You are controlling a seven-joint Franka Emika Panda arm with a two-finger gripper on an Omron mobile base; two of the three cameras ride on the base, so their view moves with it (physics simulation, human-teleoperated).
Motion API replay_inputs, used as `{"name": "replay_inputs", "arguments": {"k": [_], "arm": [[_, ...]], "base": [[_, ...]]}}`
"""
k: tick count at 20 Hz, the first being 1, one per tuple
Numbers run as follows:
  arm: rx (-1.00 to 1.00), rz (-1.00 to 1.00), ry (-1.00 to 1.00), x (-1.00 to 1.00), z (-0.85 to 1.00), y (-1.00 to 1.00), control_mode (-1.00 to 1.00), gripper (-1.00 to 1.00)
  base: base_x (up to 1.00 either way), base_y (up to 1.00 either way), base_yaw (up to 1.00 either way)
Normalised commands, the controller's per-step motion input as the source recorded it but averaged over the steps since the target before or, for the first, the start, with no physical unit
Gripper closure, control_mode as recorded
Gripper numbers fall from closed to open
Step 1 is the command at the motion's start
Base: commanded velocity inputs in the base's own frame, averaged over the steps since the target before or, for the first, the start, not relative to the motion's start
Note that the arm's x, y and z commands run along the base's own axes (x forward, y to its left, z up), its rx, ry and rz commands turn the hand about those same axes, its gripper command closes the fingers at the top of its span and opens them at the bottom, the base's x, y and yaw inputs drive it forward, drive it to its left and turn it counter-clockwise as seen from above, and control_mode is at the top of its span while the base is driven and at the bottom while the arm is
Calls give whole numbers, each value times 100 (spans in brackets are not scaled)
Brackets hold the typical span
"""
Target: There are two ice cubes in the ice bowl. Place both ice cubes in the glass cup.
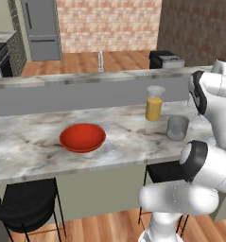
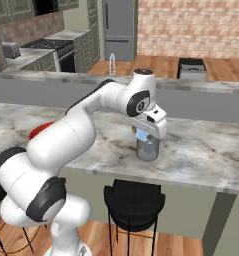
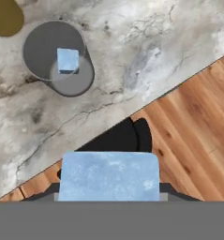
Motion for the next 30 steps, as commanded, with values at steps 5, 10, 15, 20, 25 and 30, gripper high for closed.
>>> {"name": "replay_inputs", "arguments": {"k": [5, 10, 15, 20, 25, 30], "arm": [[0, 0, -12, 40, 0, -30, -100, 100], [1, 0, 1, 57, 0, -32, -100, 100], [3, 0, 1, 57, -4, -13, -100, 100], [8, 0, 4, 75, 0, 0, -100, 100], [5, 0, 3, 52, -4, 2, -100, 100], [0, 0, 6, 16, -10, 0, -100, 100]], "base": [[0, 0, 0], [0, 0, 0], [0, 0, 0], [0, 0, 0], [0, 0, 0], [0, 0, 0]]}}
